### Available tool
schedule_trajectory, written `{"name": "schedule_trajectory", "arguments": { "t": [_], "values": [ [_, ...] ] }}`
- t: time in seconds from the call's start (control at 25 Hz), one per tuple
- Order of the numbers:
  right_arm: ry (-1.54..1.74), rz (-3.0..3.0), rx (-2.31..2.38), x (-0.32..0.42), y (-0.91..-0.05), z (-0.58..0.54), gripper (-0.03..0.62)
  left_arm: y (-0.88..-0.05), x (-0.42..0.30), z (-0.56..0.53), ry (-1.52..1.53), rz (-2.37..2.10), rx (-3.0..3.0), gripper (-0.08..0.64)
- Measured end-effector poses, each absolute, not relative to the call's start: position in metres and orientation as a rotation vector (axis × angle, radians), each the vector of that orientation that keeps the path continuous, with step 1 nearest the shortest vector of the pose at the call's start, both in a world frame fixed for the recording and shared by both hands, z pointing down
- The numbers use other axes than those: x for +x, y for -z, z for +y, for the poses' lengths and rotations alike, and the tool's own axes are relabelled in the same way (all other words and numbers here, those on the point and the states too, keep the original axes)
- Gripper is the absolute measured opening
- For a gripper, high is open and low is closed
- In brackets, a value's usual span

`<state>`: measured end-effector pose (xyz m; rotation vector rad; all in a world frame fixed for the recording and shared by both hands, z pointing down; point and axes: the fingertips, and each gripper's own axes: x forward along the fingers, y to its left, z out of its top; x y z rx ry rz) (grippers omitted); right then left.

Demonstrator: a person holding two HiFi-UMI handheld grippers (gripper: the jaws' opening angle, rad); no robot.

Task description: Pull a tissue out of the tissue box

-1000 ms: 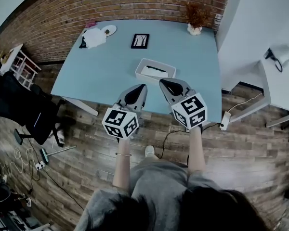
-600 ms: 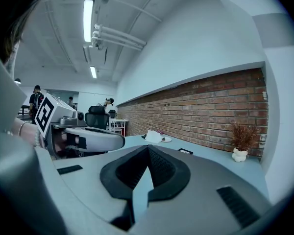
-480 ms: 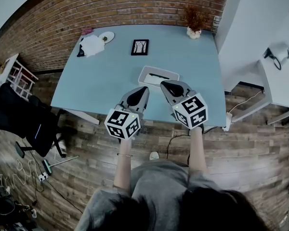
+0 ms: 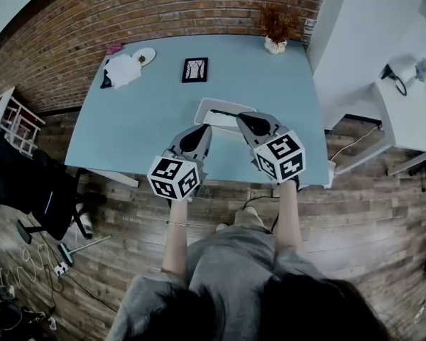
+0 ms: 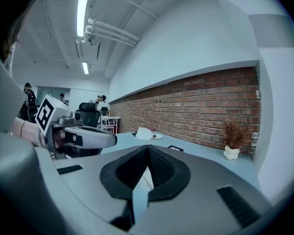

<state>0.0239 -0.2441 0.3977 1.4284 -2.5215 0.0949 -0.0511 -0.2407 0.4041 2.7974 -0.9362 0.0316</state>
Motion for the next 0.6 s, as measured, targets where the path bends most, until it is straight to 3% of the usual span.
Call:
{"name": "schedule_trajectory", "arguments": {
  "t": [0.6],
  "values": [
    [-0.144, -2.381, 1.044, 0.023, -0.465, -0.306, 0.0, -0.451, -0.029, -0.272, -0.085, -1.028, 2.62, 0.003]
  ]
}}
